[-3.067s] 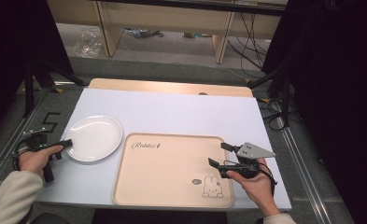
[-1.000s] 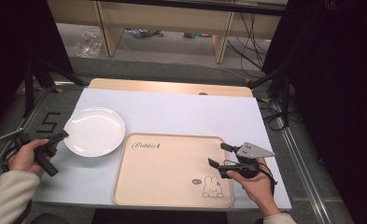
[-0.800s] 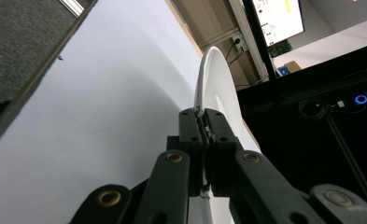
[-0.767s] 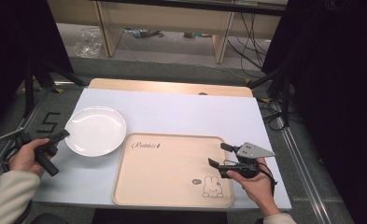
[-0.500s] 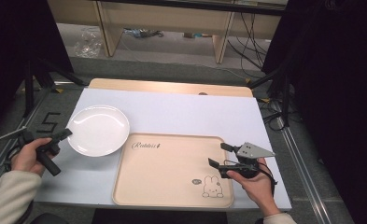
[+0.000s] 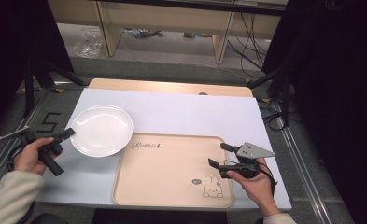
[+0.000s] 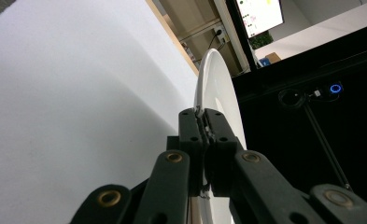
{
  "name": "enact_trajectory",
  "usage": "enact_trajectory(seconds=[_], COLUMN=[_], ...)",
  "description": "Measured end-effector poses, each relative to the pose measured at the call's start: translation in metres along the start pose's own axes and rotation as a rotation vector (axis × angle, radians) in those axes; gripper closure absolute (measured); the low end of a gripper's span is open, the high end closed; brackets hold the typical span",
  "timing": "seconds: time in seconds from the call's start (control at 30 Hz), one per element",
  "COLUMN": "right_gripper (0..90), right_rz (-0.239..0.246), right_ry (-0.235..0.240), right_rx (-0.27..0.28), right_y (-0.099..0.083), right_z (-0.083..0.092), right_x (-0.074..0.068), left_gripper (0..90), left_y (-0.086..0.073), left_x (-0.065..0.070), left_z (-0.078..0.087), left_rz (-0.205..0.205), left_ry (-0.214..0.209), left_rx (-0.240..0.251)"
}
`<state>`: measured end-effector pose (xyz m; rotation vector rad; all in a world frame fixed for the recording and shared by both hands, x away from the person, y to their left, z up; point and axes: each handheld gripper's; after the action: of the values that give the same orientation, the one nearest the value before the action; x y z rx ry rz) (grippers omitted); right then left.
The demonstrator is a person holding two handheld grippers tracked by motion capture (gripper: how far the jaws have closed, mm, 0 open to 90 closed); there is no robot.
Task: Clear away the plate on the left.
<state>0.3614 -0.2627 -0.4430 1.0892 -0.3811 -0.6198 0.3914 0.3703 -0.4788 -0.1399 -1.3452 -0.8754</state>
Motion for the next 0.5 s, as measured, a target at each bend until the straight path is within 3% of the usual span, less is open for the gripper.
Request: enact_trajectory(seconds=[0.5], right_gripper=[22.3], right_rz=[-0.004], right_ry=[0.003], right_rx=[-0.003], right_y=[0.0001], right_z=[0.0001], right_x=[-0.0004], left_gripper=[86.4], left_y=[-0.0051], left_x=[0.0066], left_z=[-0.0043], left_rz=[-0.004], left_ry=[-0.022], left_rx=[-0.013])
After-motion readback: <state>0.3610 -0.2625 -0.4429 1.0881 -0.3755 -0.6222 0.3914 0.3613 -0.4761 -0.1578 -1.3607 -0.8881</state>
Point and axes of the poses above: each handheld gripper's, and its own axes: z roughly backward along the jaws, y roughly out of its top, x roughly to its right, and after that the axes turned 4 degrees about -x, right-handed
